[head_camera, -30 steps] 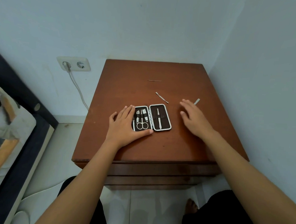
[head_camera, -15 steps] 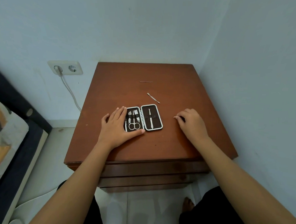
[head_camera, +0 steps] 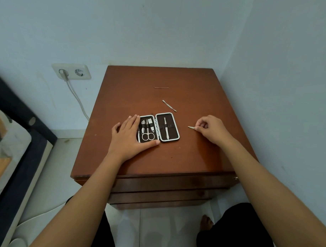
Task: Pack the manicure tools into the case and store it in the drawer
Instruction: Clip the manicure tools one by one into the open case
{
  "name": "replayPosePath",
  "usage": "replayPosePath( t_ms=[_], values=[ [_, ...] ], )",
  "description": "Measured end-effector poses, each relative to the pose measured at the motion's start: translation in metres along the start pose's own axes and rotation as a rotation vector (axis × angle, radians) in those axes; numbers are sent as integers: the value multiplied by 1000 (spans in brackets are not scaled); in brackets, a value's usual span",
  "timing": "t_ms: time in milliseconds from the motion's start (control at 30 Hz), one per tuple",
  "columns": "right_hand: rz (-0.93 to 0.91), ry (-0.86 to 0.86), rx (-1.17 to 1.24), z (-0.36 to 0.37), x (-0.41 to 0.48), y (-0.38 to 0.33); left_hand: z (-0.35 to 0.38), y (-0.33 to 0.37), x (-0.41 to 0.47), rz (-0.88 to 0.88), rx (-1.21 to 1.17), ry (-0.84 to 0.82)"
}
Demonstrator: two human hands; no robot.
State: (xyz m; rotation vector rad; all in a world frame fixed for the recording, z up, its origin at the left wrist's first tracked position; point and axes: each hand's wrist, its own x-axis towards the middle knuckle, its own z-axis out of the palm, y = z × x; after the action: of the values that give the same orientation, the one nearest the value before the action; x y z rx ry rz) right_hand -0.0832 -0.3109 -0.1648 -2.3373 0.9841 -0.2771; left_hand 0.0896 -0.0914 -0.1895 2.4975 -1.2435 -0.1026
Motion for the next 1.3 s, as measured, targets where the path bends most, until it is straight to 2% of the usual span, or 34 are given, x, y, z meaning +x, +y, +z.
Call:
replayPosePath(
  t_ms=[100, 233, 267, 400, 533, 900, 1033, 1167, 1300],
  values=[
    [15, -23, -58, -2, -3, 5, 2, 6, 1, 10, 1, -11],
    [-9, 41, -200, 0, -13, 6, 4, 13, 3, 20, 2, -12],
    [-23, 62, -162, 2, -18, 4, 4, 15, 4, 24, 0, -13],
    [-63, 132, 237, 15, -41, -21, 7, 22, 4, 40, -1, -17],
    [-76, 158, 333, 30, -48, -49, 9, 29, 5, 55, 6, -9],
    [-53, 218, 70, 43, -56, -56, 11, 35, 6, 76, 3, -1],
    [-184, 238, -65, 45, -65, -49, 11, 36, 7, 76, 2, -4],
    [-275, 163, -282, 45, -74, -41, 10, 32, 6, 69, 6, -2],
    [-314, 216, -241, 43, -83, -35, 6, 30, 5, 62, 2, -4]
  ],
)
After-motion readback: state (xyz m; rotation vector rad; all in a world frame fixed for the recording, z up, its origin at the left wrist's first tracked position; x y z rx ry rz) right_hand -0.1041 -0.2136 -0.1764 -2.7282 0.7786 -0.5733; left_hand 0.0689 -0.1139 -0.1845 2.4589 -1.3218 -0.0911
